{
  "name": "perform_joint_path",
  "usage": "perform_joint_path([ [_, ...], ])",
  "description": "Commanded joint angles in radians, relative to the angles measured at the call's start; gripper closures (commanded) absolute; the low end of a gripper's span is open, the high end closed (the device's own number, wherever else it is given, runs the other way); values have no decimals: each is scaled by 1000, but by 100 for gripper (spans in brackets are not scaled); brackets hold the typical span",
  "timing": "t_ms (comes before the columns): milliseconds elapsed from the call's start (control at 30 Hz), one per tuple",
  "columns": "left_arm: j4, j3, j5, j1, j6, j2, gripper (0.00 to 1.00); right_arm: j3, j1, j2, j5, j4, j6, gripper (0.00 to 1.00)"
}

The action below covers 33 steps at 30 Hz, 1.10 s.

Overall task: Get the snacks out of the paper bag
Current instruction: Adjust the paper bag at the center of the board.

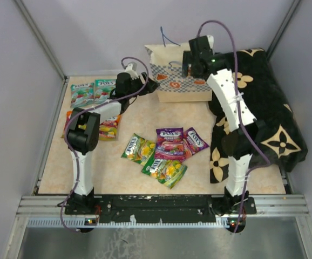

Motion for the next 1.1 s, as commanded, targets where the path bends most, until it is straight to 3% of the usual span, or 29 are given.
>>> perform_joint_path([
  [0, 15, -2, 7, -3, 15, -51, 19, 349, -16, 5, 49, -7, 59, 1],
  [67, 7, -4, 4, -3, 23, -56, 19, 404, -15, 23, 12, -20, 75, 1],
  [233, -7, -18, -8, -3, 46, -75, 19, 243, -15, -83, -29, 121, 90, 1],
  [367, -8, -25, -8, -3, 51, -85, 18, 314, -14, -4, -41, 47, 27, 1],
  [433, -12, -30, -11, -3, 57, -91, 18, 274, -7, 0, 8, 70, -11, 1],
  [567, -18, -42, -13, -3, 65, -101, 18, -127, 4, -138, 106, 417, -112, 1],
  [700, -11, -61, -1, -6, 51, -98, 18, -358, -10, -271, 113, 744, -150, 1],
  [800, 4, -68, 0, -10, 33, -87, 18, -442, -41, -368, 44, 912, -132, 1],
  [900, 11, -48, -15, -12, 17, -66, 19, -485, -136, -410, -137, 982, -4, 1],
  [967, 8, -24, -38, -12, 8, -45, 20, -462, -198, -392, -250, 944, 51, 1],
  [1067, -24, 26, -83, -10, 8, -14, 21, -385, -223, -339, -262, 837, 11, 1],
])
